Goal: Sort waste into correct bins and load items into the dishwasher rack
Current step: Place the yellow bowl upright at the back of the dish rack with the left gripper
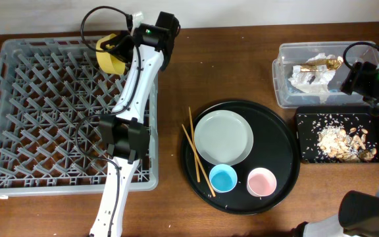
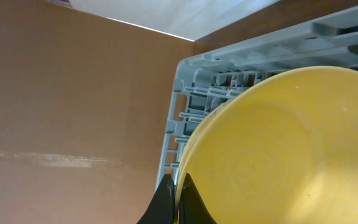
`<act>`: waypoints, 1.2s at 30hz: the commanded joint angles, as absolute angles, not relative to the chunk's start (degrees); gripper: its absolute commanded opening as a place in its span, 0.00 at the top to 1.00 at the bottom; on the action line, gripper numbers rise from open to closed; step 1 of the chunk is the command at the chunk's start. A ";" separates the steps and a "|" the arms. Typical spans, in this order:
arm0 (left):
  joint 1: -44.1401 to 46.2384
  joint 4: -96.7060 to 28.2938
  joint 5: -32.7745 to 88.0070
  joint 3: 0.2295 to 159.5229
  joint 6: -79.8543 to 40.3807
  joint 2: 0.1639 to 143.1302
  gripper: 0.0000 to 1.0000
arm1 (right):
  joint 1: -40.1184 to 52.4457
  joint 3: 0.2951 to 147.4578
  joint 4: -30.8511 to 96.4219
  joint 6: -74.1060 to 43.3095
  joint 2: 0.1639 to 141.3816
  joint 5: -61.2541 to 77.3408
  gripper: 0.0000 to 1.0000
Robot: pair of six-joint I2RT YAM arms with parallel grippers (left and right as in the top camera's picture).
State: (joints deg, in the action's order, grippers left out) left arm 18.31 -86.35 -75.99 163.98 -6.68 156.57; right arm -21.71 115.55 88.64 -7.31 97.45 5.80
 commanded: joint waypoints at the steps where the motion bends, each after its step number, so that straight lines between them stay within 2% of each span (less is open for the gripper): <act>1: 19.79 -86.17 -72.10 163.54 -6.81 157.95 1.00 | -21.82 115.68 88.47 -7.33 97.12 5.15 0.26; 8: 21.39 -86.67 -67.16 163.52 -6.79 157.95 1.00 | -21.82 115.68 88.49 -7.33 97.12 5.13 0.26; 10: 21.37 -86.65 -67.02 163.52 -6.76 157.95 0.97 | -21.82 115.68 88.49 -7.33 97.12 5.13 0.26; 11: 21.39 -86.43 -67.02 163.52 -6.76 157.95 0.67 | -21.82 115.68 88.49 -7.33 97.12 5.13 0.26; 13: 21.56 -86.15 -67.00 163.52 -6.76 157.95 0.59 | -21.82 115.68 88.49 -7.33 97.12 5.13 0.26; 14: 21.61 -85.97 -66.81 163.54 -6.79 157.95 0.45 | -21.82 115.68 88.47 -7.33 97.12 5.13 0.26; 15: 21.61 -86.00 -66.81 163.54 -6.76 157.93 0.39 | -21.82 115.68 88.47 -7.33 97.12 5.13 0.26; 18: 22.74 -86.00 -65.30 163.54 -6.79 157.93 0.33 | -21.82 115.68 88.42 -7.33 97.12 5.13 0.26; 20: 23.90 -85.97 -65.32 163.54 -6.79 157.93 0.24 | -21.82 115.68 88.42 -7.33 97.12 5.13 0.26; 21: 24.47 -85.97 -65.32 163.54 -6.79 157.91 0.08 | -21.82 115.68 88.44 -7.33 97.12 5.13 0.26; 22: 24.77 -85.97 -65.30 163.57 -6.79 157.91 0.01 | -21.82 115.68 88.44 -7.33 97.12 5.13 0.26; 28: 25.06 -86.43 -56.80 163.65 -6.79 152.27 0.01 | -21.82 115.68 88.44 -7.33 97.12 5.15 0.26; 30: 25.06 -86.39 -50.22 163.68 -6.81 148.18 0.01 | -21.82 115.68 88.47 -7.33 97.12 5.15 0.26; 32: 24.14 -85.82 -39.59 163.68 -6.79 143.26 0.01 | -21.82 115.68 88.51 -7.33 97.12 5.17 0.26; 34: 20.56 -84.49 -20.82 163.65 -6.79 135.46 0.01 | -21.82 115.68 88.51 -7.33 97.12 5.15 0.26; 36: 17.91 -83.79 -11.11 163.65 -6.79 131.57 0.01 | -21.82 115.68 88.51 -7.33 97.12 5.15 0.26</act>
